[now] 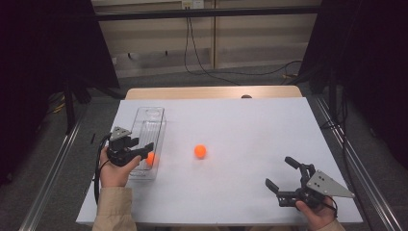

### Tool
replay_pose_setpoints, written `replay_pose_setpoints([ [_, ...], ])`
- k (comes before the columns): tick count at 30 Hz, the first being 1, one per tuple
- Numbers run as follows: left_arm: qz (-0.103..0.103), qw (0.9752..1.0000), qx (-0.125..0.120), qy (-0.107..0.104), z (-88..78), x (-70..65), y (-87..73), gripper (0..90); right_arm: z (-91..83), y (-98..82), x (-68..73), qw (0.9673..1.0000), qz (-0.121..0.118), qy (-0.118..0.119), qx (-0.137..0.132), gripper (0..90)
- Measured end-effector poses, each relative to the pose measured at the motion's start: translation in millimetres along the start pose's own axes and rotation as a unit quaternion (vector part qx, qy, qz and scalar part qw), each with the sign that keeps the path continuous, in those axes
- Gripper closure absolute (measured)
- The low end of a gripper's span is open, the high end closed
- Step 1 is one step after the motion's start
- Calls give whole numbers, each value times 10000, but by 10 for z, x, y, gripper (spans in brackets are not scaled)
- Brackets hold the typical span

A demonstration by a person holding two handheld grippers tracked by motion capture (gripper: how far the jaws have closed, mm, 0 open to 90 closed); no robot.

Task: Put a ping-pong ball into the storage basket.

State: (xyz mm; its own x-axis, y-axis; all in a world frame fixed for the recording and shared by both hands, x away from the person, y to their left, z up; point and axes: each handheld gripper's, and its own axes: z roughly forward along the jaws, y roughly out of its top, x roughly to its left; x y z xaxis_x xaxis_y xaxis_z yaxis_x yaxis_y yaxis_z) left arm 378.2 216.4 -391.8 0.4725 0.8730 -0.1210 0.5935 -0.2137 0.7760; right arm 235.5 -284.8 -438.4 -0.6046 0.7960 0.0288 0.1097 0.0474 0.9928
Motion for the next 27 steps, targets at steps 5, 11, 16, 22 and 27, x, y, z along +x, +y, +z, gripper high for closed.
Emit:
replay_pose_setpoints([
  [5, -15, 10000, -62, -50, -17, -44, 29, 306, -1, 1, 0, 10000, 0, -1, -2, 27],
  [11, -20, 9999, -100, -97, -28, -94, 58, 253, -3, 1, 0, 10000, -1, 4, -4, 28],
  [16, -1, 9998, -115, -173, -26, -143, 78, 226, -4, 2, 3, 10000, 0, 3, -1, 27],
  [22, 33, 9995, -146, -264, -21, -192, 97, 205, -4, 2, 4, 10000, 7, 2, 1, 27],
  [27, 19, 9995, -150, -294, -13, -210, 101, 186, -3, 2, 4, 10000, -6, 8, 0, 28],
])
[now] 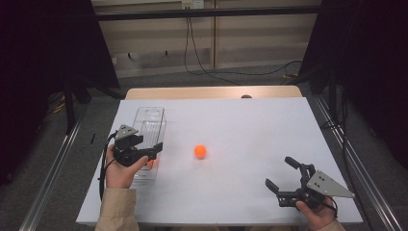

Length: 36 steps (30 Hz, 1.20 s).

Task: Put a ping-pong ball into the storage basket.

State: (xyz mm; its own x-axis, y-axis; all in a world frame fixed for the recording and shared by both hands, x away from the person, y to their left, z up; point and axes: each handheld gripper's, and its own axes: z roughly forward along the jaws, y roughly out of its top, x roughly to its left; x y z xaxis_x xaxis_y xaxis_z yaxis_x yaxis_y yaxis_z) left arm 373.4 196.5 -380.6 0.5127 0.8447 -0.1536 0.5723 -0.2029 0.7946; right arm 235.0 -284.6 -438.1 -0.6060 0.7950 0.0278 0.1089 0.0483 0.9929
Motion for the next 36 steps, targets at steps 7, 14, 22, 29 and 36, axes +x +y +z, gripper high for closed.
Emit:
replay_pose_setpoints([
  [7, 28, 10000, 31, -73, 24, -35, 4, 175, 2, 1, 4, 10000, -4, 0, -3, 28],
  [14, 109, 9997, 60, -191, 56, -93, 16, 171, -3, 0, -1, 10000, 1, -5, 2, 28],
  [22, 103, 9995, 29, -302, 69, -144, 30, 162, -3, 1, 2, 10000, -3, 3, 3, 27],
  [29, 74, 9993, 41, -369, 105, -192, 31, 148, -6, 0, 1, 10000, -3, 2, 0, 28],
  [36, 96, 9988, 75, -478, 150, -245, 31, 139, -11, -1, 0, 10000, 2, -11, 3, 28],
])
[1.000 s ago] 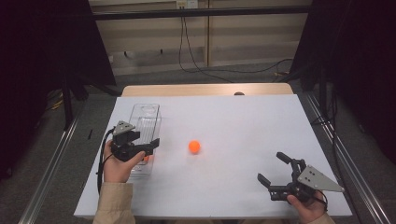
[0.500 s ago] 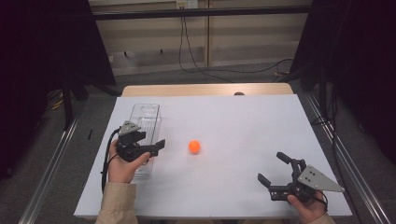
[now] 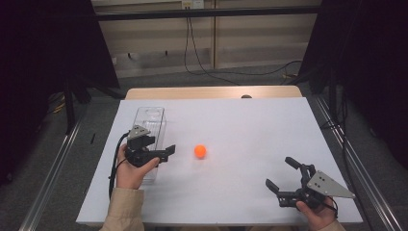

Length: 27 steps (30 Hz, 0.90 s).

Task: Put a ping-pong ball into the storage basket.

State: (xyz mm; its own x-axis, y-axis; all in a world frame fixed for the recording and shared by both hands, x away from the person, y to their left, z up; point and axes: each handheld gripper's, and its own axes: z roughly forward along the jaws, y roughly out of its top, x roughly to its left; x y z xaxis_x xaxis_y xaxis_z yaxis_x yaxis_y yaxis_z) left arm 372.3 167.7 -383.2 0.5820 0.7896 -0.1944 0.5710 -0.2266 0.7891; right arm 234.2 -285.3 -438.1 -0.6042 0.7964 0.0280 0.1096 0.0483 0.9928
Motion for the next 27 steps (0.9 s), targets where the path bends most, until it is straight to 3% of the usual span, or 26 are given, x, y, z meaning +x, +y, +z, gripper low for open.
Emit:
replay_pose_setpoints([
  [27, 29, 9998, -20, -211, 149, -143, 15, 120, -36, -4, -8, 10000, -1, -62, 5, 28],
])
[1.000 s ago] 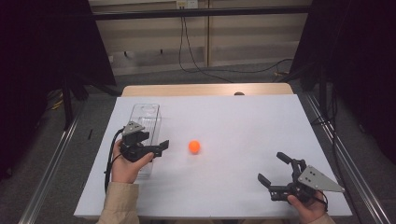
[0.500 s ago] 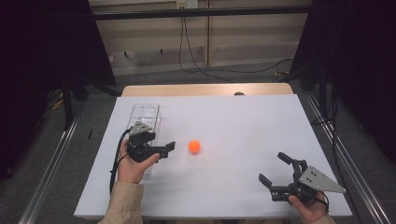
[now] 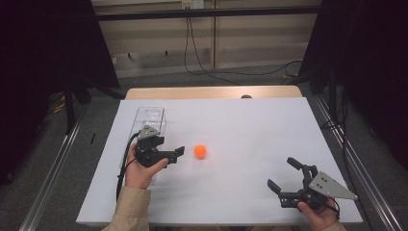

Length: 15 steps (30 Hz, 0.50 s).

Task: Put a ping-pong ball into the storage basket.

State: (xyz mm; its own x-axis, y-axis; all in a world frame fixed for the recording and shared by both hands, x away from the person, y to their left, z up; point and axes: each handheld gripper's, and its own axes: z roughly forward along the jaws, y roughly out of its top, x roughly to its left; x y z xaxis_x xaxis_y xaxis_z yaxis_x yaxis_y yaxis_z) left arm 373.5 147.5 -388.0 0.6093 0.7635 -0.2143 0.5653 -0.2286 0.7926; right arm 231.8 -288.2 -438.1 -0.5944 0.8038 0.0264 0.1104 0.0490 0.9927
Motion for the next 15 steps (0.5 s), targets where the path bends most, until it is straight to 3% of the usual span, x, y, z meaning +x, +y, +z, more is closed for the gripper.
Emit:
replay_pose_setpoints([
  [15, 19, 10000, -19, -45, 26, -37, 5, 116, 3, -4, -1, 10000, 10, 8, 9, 27],
])
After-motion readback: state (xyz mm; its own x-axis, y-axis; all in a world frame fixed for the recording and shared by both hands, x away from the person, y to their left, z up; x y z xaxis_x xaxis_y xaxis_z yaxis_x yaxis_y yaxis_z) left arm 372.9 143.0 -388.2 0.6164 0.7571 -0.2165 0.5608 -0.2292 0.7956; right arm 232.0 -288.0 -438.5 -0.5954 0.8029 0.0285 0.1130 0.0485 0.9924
